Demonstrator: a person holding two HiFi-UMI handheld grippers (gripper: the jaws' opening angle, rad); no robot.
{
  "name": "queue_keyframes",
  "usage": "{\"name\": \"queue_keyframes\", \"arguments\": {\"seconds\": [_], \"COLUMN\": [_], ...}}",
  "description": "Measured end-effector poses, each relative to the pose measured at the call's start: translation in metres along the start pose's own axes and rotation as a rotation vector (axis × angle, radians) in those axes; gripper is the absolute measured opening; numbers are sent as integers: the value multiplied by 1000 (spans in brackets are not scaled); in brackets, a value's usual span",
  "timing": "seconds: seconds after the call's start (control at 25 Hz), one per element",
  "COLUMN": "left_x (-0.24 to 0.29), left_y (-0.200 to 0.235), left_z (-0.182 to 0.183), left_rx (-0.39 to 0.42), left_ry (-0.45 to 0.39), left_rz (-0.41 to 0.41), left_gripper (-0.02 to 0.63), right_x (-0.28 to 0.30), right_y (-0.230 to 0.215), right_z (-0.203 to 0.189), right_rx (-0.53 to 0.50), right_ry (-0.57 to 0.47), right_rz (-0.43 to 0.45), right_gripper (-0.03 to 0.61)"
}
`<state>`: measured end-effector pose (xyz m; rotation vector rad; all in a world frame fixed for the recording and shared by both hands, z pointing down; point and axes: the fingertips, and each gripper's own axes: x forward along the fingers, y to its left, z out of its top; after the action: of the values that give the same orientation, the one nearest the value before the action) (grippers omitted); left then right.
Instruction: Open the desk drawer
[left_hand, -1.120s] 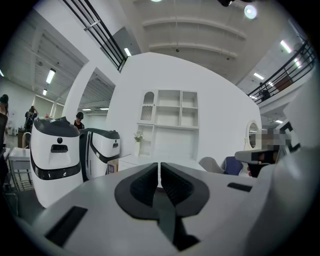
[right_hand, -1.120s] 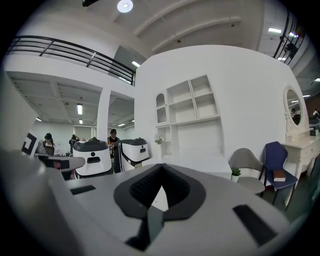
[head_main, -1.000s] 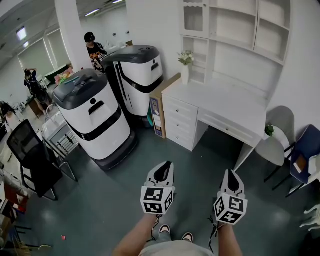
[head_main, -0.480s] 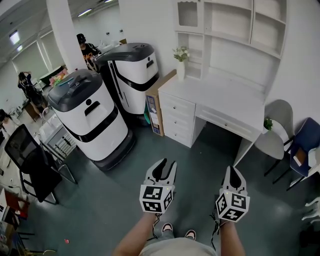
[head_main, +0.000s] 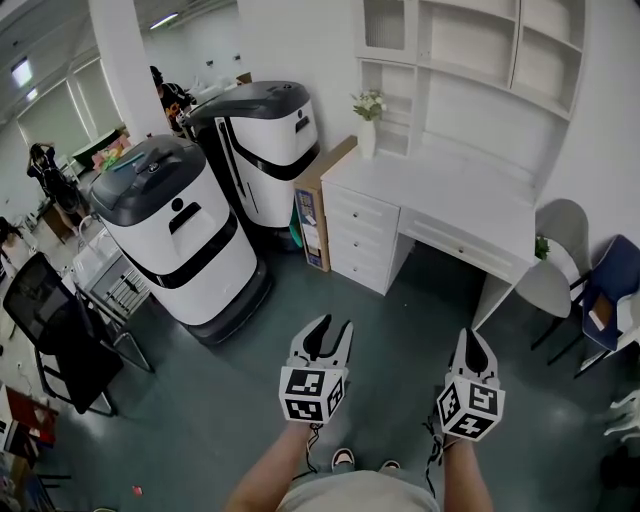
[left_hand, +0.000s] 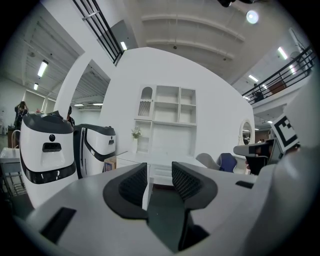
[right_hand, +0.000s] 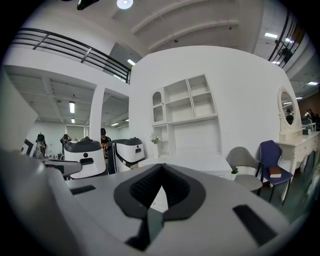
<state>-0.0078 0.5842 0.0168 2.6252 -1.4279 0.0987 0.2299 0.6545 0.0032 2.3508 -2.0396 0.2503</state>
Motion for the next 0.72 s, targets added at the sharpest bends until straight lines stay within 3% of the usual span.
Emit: {"name": "queue_keyframes", "arguments": {"seconds": [0.4,0.72], "left_x": [20,69], "left_y": [44,75], "left_z": [-20,-28], "left_rx": [-29,-30], "left_ry": [38,62], "left_rz": [13,30], "left_gripper": [161,161], "right_x": [20,85], "right_y": [5,13], "right_z": [-35,-44], "right_rx": [11,10], "right_ry": [103,140], "right_rz": [-51,-28], "right_gripper": [8,8]}}
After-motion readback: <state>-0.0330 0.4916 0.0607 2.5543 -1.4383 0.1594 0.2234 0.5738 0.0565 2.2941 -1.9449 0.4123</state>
